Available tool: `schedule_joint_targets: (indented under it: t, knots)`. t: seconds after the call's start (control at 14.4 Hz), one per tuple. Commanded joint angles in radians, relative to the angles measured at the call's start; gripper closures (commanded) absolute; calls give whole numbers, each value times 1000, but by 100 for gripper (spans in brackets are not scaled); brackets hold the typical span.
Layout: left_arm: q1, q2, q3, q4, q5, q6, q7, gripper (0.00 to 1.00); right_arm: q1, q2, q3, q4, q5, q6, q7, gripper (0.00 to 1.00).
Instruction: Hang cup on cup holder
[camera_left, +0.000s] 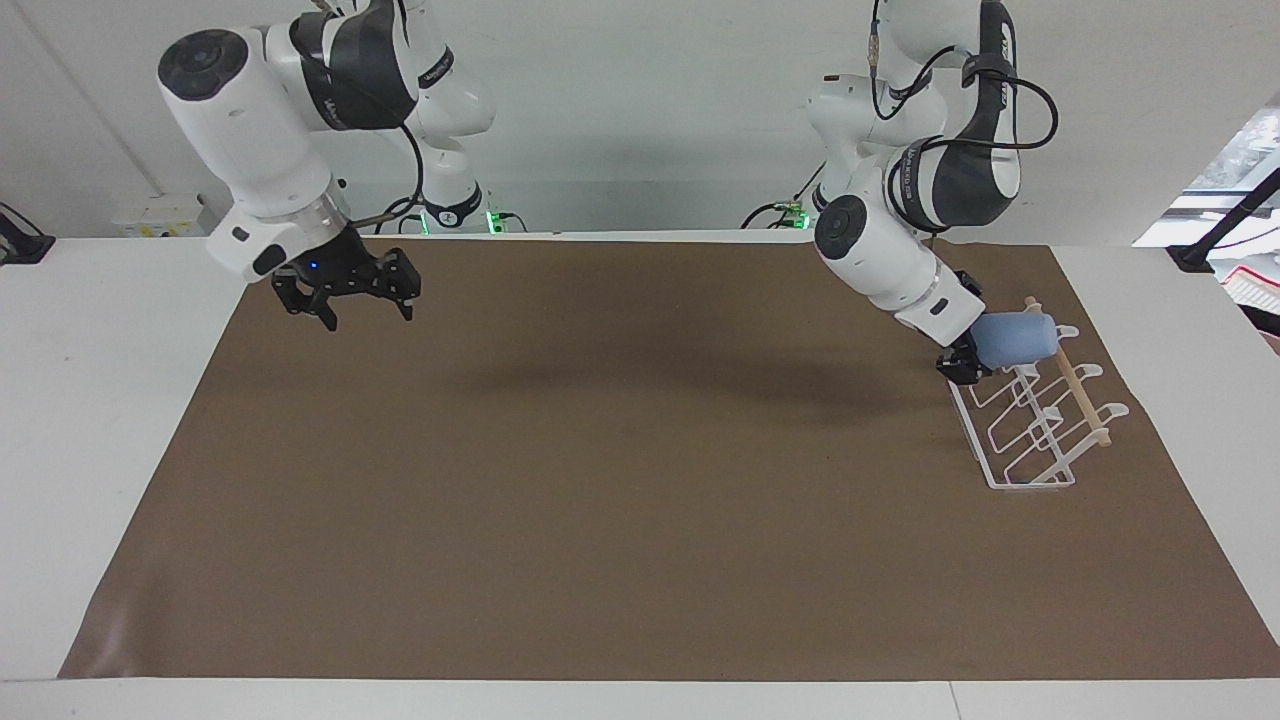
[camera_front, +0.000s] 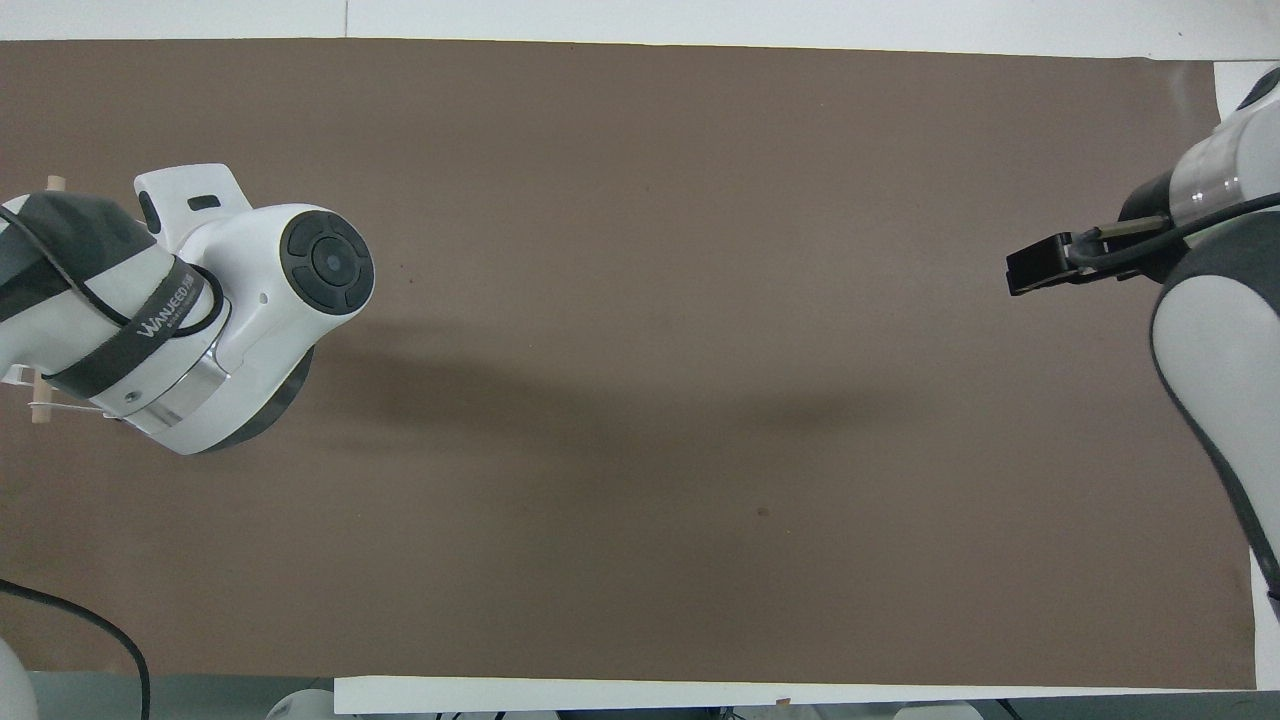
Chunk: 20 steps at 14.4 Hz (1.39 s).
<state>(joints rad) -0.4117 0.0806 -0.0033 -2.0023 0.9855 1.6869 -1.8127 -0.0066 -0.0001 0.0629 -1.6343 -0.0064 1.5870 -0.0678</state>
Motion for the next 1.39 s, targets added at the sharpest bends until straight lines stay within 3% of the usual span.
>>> schedule_joint_targets:
  t: [0.0,0.21,0.35,0.42,0.77,0.9,1.32]
  knots:
    - [27,36,-6,-21,167,-12,-39,100,-3,3,9,102,-73,-110,23,1]
    - [65,138,-4,29,345,-16,-98,100,-54,-4,-3,93,-75,-113,16,1]
    - [77,238,-3,137,380,-56,-105,100,-44,-11,3,87,-72,-116,23,1]
    - [83,252,-3,145,396,-55,-105,100,-52,-11,3,86,-72,-114,22,1]
    - [96,261,-4,87,410,-61,-146,100,-44,-6,-12,93,-76,-140,19,1]
    - [93,261,-4,70,410,-64,-155,100,-1,-9,-54,88,-76,-142,20,1]
    - [88,271,-6,37,410,-53,-264,100,7,-31,-54,56,-75,-176,20,1]
